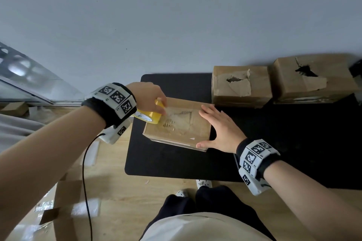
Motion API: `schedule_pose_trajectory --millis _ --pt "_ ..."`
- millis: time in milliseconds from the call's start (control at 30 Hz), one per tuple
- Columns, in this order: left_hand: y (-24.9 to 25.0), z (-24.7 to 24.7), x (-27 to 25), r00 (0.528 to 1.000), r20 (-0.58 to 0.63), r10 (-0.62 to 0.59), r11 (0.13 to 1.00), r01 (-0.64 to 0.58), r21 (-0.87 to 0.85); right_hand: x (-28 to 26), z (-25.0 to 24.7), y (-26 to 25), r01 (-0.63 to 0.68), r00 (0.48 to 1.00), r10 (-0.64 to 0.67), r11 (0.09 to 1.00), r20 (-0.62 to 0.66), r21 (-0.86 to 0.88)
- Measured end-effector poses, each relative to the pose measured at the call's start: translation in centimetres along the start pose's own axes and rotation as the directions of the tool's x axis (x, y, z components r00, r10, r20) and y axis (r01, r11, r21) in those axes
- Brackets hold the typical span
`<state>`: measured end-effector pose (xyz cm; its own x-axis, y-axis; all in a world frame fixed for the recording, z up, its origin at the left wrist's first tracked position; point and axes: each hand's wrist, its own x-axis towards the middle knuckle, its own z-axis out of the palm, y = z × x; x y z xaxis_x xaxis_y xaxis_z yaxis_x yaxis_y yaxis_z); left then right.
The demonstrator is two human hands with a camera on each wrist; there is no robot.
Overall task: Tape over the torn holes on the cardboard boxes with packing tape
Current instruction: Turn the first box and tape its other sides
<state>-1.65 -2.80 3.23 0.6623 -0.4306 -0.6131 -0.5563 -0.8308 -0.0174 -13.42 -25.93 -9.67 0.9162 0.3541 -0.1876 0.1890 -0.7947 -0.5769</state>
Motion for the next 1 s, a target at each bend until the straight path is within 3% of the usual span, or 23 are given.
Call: schedule_pose_trajectory --millis 100,167,267,333,533,733,800,867,900,967,1000 --pt "0.0 0.0 -0.2 1.0 -0.002 0.004 1.0 -0.004 -0.028 -2.1 -1.0 1.0 -0.05 0.997 0.042 0.988 0.059 0.144" --pt "0.0 0.0 -0.4 1.0 0.003 -0.001 0.999 0.001 -0.035 -3.7 -1.1 2.3 -0.156 0.987 0.157 0.971 0.008 0.182" --pt "0.1 0.1 -0.4 1.0 0.002 0.001 0.999 -0.001 -0.048 -4.5 -0.5 3.3 -0.451 0.892 0.451 0.892 0.012 -0.027" --pt "0.2 0.1 -0.4 1.0 0.002 -0.001 0.998 0.001 -0.061 -3.9 0.4 3.2 -0.551 0.818 0.567 0.82 0.095 -0.153" --pt "0.4 0.2 -0.2 1.0 -0.002 0.01 0.998 -0.01 -0.063 -3.0 2.7 3.3 -0.647 0.735 0.671 0.737 0.099 -0.197" --pt "-0.2 0.5 -0.1 1.0 -0.009 0.003 0.995 -0.003 -0.104 -4.7 1.4 3.9 -0.663 0.72 0.682 0.73 0.128 -0.166" --pt "-0.5 0.5 -0.1 1.0 0.005 0.0 0.993 0.0 -0.12 -5.5 0.2 4.2 -0.67 0.733 0.672 0.74 0.108 -0.056" --pt "-0.6 0.4 0.0 1.0 0.022 0.005 0.993 -0.003 -0.121 -6.1 -1.2 4.1 -0.644 0.761 0.644 0.735 0.079 0.214" --pt "-0.6 0.4 0.1 0.999 0.03 0.014 0.993 -0.01 -0.117 -6.2 -2.0 3.5 -0.598 0.773 0.629 0.683 0.079 0.419" --pt "-0.5 0.3 0.2 0.999 0.043 0.03 0.994 -0.025 -0.109 -5.8 -3.5 1.7 -0.468 0.788 0.602 0.45 0.13 0.76" --pt "-0.4 0.3 0.2 0.998 0.045 0.036 0.994 -0.031 -0.105 -5.4 -4.2 0.5 -0.419 0.801 0.573 0.333 0.171 0.845"
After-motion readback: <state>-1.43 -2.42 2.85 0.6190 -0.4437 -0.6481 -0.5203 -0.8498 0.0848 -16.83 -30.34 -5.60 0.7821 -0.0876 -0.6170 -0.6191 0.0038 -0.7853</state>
